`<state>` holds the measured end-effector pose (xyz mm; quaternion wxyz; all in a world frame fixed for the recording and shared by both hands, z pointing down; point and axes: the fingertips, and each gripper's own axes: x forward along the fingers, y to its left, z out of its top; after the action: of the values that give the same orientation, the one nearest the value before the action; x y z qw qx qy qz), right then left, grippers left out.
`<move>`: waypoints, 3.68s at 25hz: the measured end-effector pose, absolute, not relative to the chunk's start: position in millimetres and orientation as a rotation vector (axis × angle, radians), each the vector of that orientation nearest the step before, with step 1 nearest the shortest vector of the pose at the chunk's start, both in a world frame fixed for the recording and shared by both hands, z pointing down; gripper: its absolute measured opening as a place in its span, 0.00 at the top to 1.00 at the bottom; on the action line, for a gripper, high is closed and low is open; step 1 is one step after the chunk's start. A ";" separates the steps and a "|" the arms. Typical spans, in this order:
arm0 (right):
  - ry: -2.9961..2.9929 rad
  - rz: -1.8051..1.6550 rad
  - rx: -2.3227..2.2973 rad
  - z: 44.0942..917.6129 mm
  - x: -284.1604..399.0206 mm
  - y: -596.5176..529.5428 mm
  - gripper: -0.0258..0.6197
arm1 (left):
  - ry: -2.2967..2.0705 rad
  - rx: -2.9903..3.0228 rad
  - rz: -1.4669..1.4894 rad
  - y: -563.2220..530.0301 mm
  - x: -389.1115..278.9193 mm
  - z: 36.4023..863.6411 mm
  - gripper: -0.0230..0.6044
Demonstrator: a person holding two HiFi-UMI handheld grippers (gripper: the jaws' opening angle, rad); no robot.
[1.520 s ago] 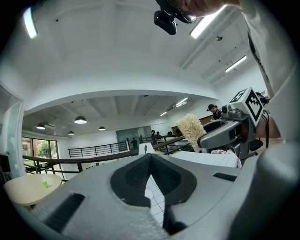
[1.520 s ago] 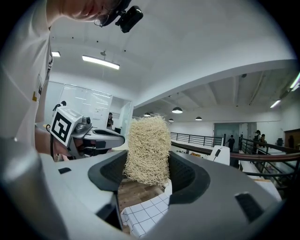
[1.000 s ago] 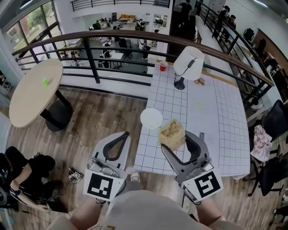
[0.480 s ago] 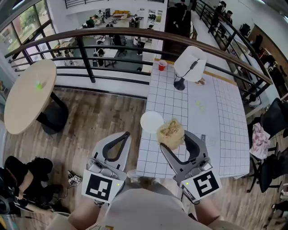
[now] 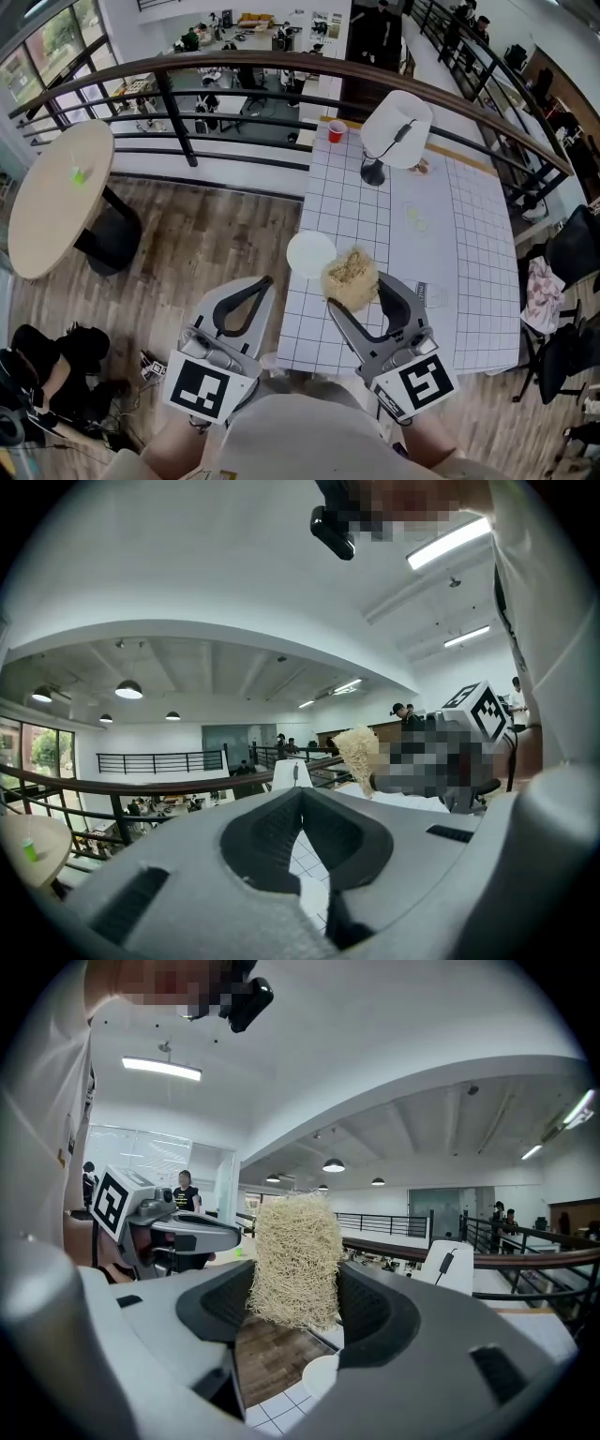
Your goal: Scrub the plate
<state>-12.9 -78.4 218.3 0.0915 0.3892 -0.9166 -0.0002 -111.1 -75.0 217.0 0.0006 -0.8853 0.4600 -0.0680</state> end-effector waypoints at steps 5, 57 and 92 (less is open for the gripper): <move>-2.744 0.067 1.153 227.4 -6.9 -90.7 0.55 | 1.474 -2.825 -0.231 -85.2 -104.7 224.4 0.94; -2.406 0.460 0.978 581.8 -30.7 -280.8 0.55 | 1.549 -3.779 -0.547 -273.1 -84.7 638.2 0.74; -1.993 0.504 0.981 624.3 50.1 -292.6 0.55 | 1.702 -3.823 -0.427 -274.4 -77.6 642.0 0.89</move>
<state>50.1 -292.6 624.3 0.4187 0.3912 -0.7945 0.2009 -77.6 -274.4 642.0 -0.5076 -0.7830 0.3486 -0.0875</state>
